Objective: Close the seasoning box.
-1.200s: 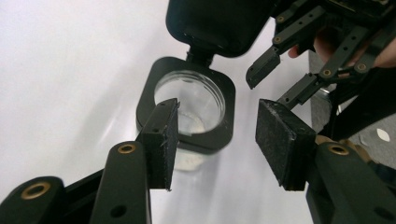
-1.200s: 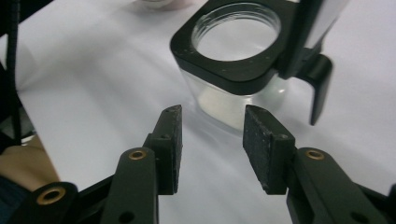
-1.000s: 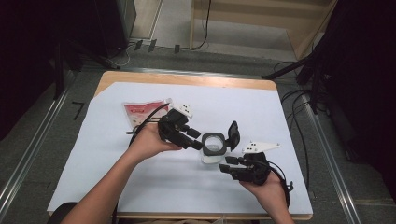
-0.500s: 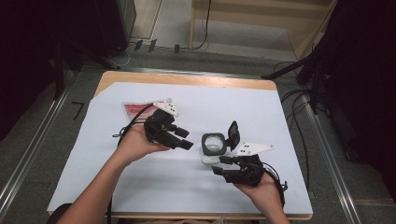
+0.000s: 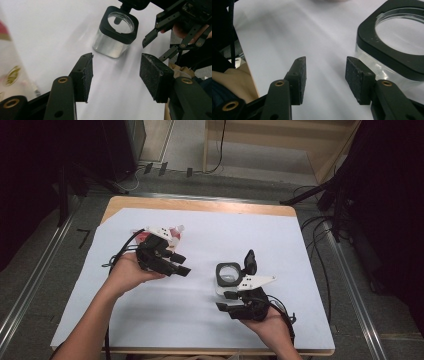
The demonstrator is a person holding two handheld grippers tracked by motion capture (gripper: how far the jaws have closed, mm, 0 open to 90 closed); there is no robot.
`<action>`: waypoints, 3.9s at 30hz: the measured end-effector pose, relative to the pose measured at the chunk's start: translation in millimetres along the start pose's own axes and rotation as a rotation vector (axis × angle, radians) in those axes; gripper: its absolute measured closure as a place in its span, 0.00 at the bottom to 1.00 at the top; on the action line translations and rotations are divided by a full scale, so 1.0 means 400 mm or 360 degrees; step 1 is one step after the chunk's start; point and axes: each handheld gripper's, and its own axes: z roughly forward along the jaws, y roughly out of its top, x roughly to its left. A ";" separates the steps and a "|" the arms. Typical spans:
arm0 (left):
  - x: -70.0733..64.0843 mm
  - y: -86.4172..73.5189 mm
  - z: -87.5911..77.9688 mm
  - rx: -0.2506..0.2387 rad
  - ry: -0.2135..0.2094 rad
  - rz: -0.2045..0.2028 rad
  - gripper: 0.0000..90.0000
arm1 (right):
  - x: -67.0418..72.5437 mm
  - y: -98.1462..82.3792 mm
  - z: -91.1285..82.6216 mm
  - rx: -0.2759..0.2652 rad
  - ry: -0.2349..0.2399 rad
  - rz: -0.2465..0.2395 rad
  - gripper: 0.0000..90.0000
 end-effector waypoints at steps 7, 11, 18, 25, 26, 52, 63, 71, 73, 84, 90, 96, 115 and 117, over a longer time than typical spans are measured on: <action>0.013 -0.026 -0.035 -0.0028 0.0037 -0.0038 0.50 | 0.011 0.005 0.015 0.0008 0.0016 -0.0016 0.57; 0.036 -0.045 -0.066 -0.0055 0.0071 -0.0077 0.50 | 0.021 0.009 0.029 0.0037 0.0038 -0.0046 0.57; 0.053 -0.067 -0.099 -0.0078 0.0110 -0.0111 0.50 | 0.040 0.025 0.036 0.0007 0.0079 -0.0012 0.57; 0.060 -0.095 -0.141 -0.0089 0.0168 -0.0089 0.50 | 0.062 0.075 0.064 0.0024 0.0072 -0.0081 0.57; 0.062 -0.099 -0.149 -0.0090 0.0177 -0.0106 0.50 | 0.064 0.083 0.071 0.0024 0.0071 -0.0094 0.57; 0.153 -0.185 -0.223 -0.0168 0.0334 -0.0281 0.47 | 0.096 0.090 0.172 0.0082 0.0148 -0.0147 0.58; 0.162 -0.134 -0.142 -0.0155 0.0375 -0.0253 0.50 | 0.087 0.087 0.163 0.0036 0.0157 -0.0121 0.57; 0.174 -0.112 -0.110 -0.0212 0.0382 -0.0235 0.66 | 0.081 0.080 0.168 0.0040 0.0126 -0.0103 0.56; 0.172 -0.111 -0.107 -0.0220 0.0381 -0.0234 0.74 | 0.081 0.079 0.168 0.0039 0.0120 -0.0099 0.56; 0.166 -0.089 -0.104 -0.0181 0.0337 -0.0323 1.00 | 0.074 0.077 0.171 0.0006 0.0096 -0.0089 0.54; 0.149 -0.067 -0.129 -0.0189 0.0289 -0.0352 1.00 | 0.074 0.079 0.170 -0.0007 0.0108 -0.0081 0.55; 0.120 -0.033 -0.138 -0.0157 0.0251 -0.0304 1.00 | 0.075 0.081 0.175 -0.0009 0.0104 -0.0074 0.55; -0.014 0.069 -0.232 -0.0232 0.0068 -0.0178 1.00 | 0.075 0.145 0.184 -0.0101 0.0031 -0.0065 0.55; -0.039 0.073 -0.232 -0.0204 0.0056 -0.0137 1.00 | 0.077 0.137 0.185 -0.0111 0.0013 -0.0047 0.54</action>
